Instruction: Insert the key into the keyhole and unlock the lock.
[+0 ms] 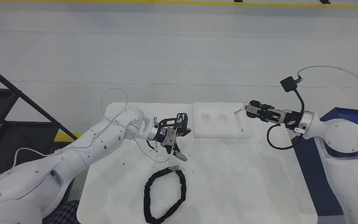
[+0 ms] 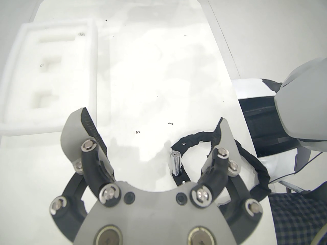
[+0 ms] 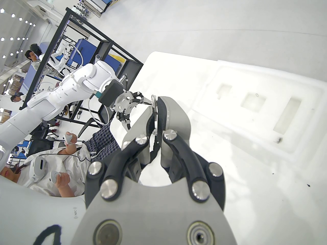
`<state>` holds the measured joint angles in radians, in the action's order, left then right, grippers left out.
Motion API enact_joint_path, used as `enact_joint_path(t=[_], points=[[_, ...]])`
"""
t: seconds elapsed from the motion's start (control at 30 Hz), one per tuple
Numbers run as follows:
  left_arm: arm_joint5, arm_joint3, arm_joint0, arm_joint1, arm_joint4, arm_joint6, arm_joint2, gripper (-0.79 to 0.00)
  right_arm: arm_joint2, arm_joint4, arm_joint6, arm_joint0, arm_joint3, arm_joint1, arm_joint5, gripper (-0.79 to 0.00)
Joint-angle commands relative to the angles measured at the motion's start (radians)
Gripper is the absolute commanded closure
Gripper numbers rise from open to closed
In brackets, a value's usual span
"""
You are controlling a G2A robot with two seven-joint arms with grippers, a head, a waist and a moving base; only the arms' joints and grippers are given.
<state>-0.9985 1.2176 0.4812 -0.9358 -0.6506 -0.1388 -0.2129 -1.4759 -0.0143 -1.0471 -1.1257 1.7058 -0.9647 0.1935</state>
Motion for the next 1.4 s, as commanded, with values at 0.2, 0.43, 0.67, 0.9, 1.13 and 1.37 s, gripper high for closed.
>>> enact_joint_path(t=[0.2,0.43,0.67,0.9,1.13,1.37], points=[[-0.014,-0.024,0.120,0.061,-0.183,0.224,-0.033,-0.785,0.000,0.000,0.000,0.000,0.000,0.000,0.000,0.000],[-0.014,-0.035,0.129,0.095,-0.442,0.460,0.043,-0.785,0.000,0.000,0.000,0.000,0.000,0.000,0.000,0.000],[-0.010,-0.149,0.152,0.077,-0.650,0.670,0.041,-0.785,0.000,0.000,0.000,0.000,0.000,0.000,0.000,0.000],[-0.014,-0.209,0.184,0.041,-0.722,0.699,0.043,-0.785,0.000,0.000,0.000,0.000,0.000,0.000,0.000,0.000],[-0.014,-0.209,0.184,0.041,-0.722,0.699,0.043,-0.785,0.000,0.000,0.000,0.000,0.000,0.000,0.000,0.000],[-0.014,-0.209,0.184,0.041,-0.722,0.699,0.043,-0.785,0.000,0.000,0.000,0.000,0.000,0.000,0.000,0.000]])
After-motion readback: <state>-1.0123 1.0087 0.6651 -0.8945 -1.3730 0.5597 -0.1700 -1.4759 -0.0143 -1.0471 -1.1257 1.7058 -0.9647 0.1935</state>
